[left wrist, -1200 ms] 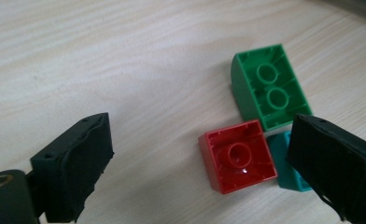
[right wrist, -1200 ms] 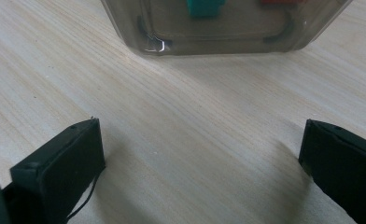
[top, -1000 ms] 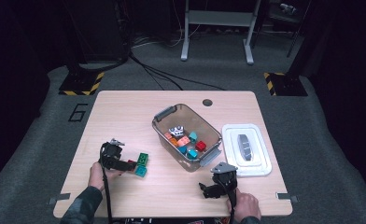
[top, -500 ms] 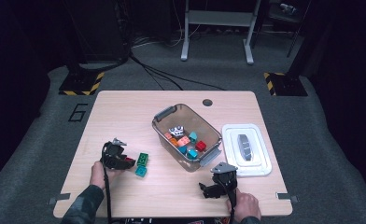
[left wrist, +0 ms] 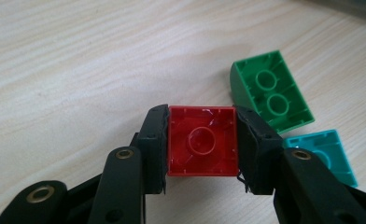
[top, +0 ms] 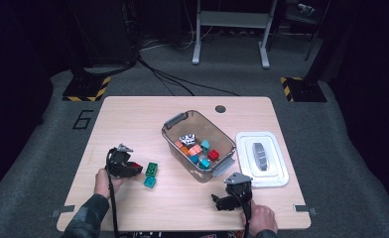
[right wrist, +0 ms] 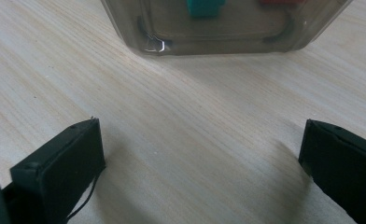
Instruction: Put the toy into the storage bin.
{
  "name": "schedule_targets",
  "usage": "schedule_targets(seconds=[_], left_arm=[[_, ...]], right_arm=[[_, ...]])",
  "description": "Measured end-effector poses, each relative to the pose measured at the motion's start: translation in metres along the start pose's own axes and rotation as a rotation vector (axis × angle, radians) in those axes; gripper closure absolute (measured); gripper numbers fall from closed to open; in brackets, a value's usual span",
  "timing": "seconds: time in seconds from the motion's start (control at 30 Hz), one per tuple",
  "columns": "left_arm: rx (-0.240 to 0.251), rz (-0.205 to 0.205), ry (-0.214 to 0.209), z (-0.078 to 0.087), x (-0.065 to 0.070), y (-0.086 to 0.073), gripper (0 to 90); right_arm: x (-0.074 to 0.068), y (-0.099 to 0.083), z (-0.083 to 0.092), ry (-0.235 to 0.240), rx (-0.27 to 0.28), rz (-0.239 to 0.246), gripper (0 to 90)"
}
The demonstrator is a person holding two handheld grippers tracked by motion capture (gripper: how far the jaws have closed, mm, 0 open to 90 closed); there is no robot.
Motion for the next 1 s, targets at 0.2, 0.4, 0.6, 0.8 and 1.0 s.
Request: schedule_targets(seconds=[0.2,0.4,0.6,0.8,1.0], left_arm=[[0.020,-0.008,0.007,0.007,-0.004,0.019,58.7],[0.048,-0.010,-0.007,0.014,-0.003,0.039,58.8],[0.073,-0.020,-0.023,0.019,0.002,0.058,58.8],[0.089,-0.040,-0.029,0.024,0.007,0.073,58.8],[0.103,-0.068,-0.032,0.029,0.013,0.090,58.8]], right_arm=[[0.000,0.000,0.000,0.001,0.001,0.003,0.0],[0.000,0.000,0.000,-0.001,0.001,-0.002,0.0],[0.000,0.000,0.000,-0.002,0.002,-0.007,0.0],[0.000,0.000,0.000,-0.002,0.002,-0.005,0.0],[0.000,0.000,0.000,-0.001,0.002,-0.006,0.0]])
Point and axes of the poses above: each handheld gripper's, and its own axes: z roughly backward along the jaws, y roughly out of its top, x roughly to its right, the point moved 10 cm from there along -z, roughly forward along the jaws, and after that the axes turned 14 degrees about x, right-handed, at the moved point
